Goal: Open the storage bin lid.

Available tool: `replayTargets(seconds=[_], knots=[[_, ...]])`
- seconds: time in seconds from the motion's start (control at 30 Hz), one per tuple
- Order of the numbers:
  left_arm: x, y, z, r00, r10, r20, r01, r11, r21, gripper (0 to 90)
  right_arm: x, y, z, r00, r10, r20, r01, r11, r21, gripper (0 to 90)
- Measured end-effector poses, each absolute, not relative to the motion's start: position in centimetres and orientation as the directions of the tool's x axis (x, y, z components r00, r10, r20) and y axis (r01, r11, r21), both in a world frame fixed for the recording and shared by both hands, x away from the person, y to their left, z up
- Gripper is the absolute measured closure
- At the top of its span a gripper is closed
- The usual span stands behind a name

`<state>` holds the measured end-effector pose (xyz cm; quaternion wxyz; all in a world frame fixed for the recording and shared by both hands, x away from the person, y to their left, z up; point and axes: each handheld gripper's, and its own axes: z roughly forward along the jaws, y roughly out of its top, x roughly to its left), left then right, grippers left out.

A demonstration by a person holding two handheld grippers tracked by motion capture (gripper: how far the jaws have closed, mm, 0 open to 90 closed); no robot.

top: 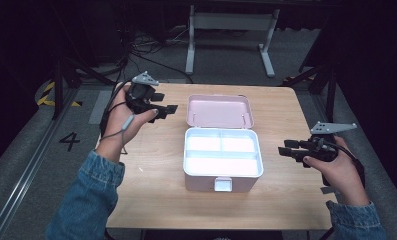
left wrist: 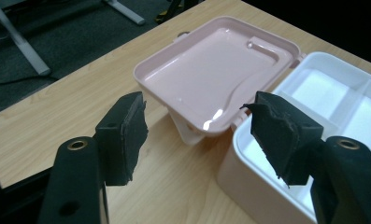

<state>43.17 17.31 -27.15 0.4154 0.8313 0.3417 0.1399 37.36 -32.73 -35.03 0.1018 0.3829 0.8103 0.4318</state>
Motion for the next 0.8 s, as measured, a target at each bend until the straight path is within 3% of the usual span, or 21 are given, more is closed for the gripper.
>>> replayTargets(seconds=[0.47,0.8], knots=[[36.7,21.8,-28.6,0.730,0.683,0.015,0.443,-0.490,0.751,34.0,38.9,-33.3,-34.6,-0.676,0.720,0.160,0.539,0.334,0.773,55.3],[34.5,23.4,-30.3,0.700,0.714,0.025,0.509,-0.523,0.683,30.1,39.6,-33.5,-35.0,-0.664,0.732,0.153,0.565,0.357,0.744,53.8]])
